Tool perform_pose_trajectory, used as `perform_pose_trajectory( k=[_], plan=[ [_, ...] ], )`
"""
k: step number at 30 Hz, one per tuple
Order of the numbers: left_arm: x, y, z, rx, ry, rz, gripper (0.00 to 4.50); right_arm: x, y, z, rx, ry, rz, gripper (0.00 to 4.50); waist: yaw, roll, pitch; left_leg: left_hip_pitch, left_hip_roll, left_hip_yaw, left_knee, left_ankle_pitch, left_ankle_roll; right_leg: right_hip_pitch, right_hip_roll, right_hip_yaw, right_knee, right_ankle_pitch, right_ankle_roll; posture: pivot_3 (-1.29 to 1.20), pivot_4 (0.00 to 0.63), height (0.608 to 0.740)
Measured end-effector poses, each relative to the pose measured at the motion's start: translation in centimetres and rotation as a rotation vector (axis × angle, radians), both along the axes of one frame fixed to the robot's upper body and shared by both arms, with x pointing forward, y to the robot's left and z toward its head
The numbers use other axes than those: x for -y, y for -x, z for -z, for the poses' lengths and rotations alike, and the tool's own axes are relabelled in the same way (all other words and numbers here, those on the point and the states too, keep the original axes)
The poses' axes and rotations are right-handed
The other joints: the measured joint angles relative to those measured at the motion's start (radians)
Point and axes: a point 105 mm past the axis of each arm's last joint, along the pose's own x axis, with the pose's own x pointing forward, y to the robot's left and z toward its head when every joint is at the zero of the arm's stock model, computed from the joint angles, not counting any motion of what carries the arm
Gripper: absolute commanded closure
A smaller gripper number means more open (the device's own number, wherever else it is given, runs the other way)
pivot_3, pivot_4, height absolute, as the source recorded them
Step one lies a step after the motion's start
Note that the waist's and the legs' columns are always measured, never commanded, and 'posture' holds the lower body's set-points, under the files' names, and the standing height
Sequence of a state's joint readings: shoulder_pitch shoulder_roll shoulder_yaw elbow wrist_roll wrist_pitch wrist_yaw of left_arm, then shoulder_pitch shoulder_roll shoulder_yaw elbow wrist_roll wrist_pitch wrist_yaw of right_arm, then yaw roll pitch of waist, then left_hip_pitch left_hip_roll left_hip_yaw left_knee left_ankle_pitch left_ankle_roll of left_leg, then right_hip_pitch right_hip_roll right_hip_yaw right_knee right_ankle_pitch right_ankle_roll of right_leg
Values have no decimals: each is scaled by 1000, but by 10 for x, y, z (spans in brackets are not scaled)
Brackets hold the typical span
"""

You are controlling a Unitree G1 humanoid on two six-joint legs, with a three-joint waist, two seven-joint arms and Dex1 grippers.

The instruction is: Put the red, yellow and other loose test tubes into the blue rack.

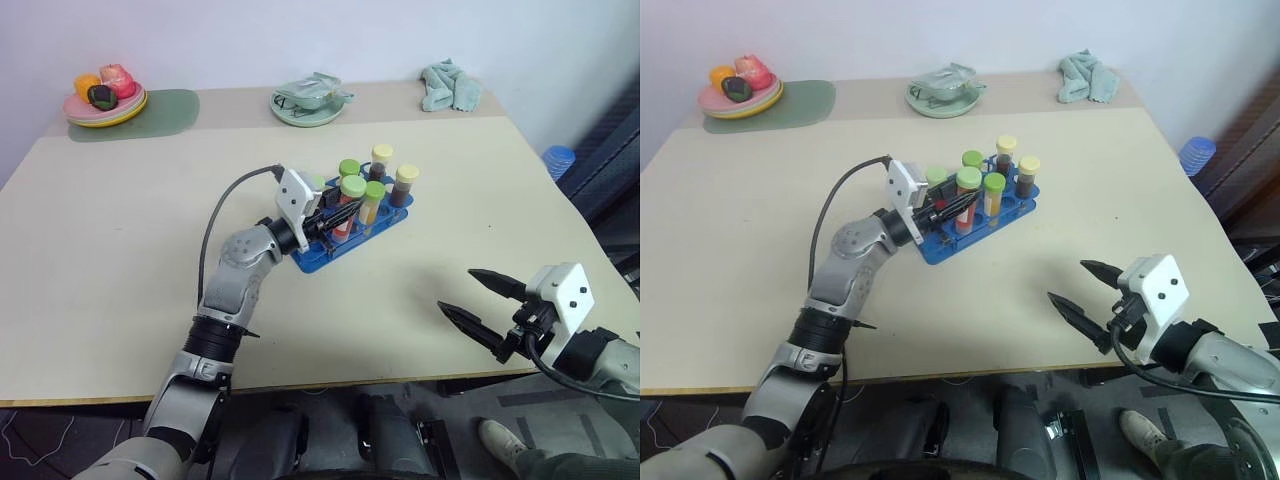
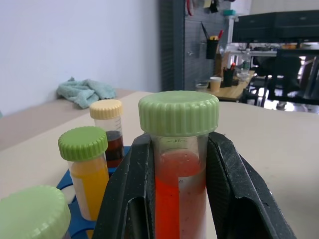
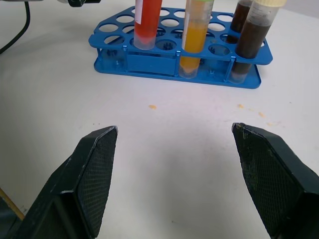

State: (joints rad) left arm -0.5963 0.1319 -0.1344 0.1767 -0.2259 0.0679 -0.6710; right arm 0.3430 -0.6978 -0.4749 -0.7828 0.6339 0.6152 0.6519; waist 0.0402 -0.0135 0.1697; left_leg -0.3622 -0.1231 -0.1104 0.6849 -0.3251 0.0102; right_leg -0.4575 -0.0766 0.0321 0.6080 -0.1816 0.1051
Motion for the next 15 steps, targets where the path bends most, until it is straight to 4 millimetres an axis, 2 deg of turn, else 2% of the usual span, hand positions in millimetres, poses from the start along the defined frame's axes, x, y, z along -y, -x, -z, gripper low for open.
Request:
perform_pose_trajectory(
  k=[6,15],
  plan=[
    [-3,-5,1,6,-14,-39,3690,-2,-1,-2,4,-8,11,734,-1,0,0,7,0,0,-1,0,0,7,0,0,-2,0,0,0,150,740],
    [-7,-5,1,4,-30,-36,3690,-7,-5,-11,13,-11,9,734,0,0,0,7,1,-1,-1,-1,1,9,1,-1,-3,-1,1,0,150,740]
  ],
)
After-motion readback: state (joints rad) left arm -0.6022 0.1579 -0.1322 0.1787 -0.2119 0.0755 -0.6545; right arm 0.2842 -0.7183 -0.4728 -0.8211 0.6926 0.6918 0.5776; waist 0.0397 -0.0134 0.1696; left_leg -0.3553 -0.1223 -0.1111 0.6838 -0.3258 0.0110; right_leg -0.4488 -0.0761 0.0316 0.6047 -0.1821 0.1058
